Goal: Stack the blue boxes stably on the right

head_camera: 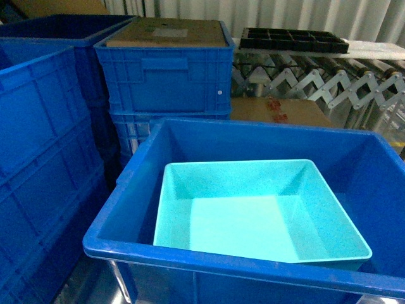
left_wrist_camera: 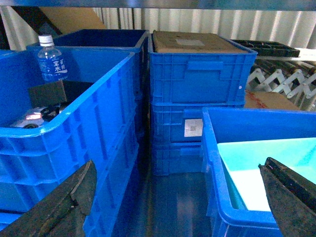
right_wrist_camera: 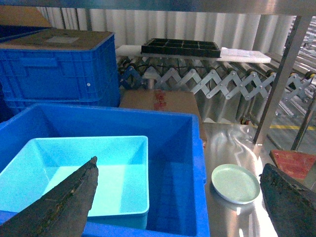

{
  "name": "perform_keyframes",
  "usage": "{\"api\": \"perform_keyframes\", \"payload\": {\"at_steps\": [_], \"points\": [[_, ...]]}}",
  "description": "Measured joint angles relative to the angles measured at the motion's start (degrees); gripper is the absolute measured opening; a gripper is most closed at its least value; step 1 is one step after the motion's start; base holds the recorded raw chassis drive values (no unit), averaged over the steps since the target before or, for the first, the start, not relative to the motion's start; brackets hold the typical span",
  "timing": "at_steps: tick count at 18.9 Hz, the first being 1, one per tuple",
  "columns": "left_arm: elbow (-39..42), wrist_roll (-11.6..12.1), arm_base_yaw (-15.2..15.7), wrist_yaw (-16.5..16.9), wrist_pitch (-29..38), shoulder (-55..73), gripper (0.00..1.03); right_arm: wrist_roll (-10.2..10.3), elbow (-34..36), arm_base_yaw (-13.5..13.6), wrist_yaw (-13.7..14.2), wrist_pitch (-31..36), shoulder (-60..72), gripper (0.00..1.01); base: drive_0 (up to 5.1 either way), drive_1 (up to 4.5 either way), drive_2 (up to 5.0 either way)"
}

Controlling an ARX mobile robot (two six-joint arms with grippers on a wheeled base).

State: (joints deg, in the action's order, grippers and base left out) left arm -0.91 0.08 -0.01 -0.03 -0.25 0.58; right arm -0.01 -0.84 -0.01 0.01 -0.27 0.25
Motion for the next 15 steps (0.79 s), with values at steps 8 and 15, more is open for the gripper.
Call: {"api": "perform_keyframes", "payload": {"at_steps": [8, 15], "points": [[0.0, 0.0, 0.0, 0.0, 0.0, 0.0, 0.98, 0.0, 0.0, 0.0, 0.0, 0.0, 0.0, 0.98, 0.0, 0.00, 0.0], [0.0, 0.0, 0.0, 0.0, 0.0, 0.0, 0.98, 0.0, 0.0, 0.0, 0.0, 0.0, 0.0, 0.98, 0.0, 0.00, 0.0]]}}
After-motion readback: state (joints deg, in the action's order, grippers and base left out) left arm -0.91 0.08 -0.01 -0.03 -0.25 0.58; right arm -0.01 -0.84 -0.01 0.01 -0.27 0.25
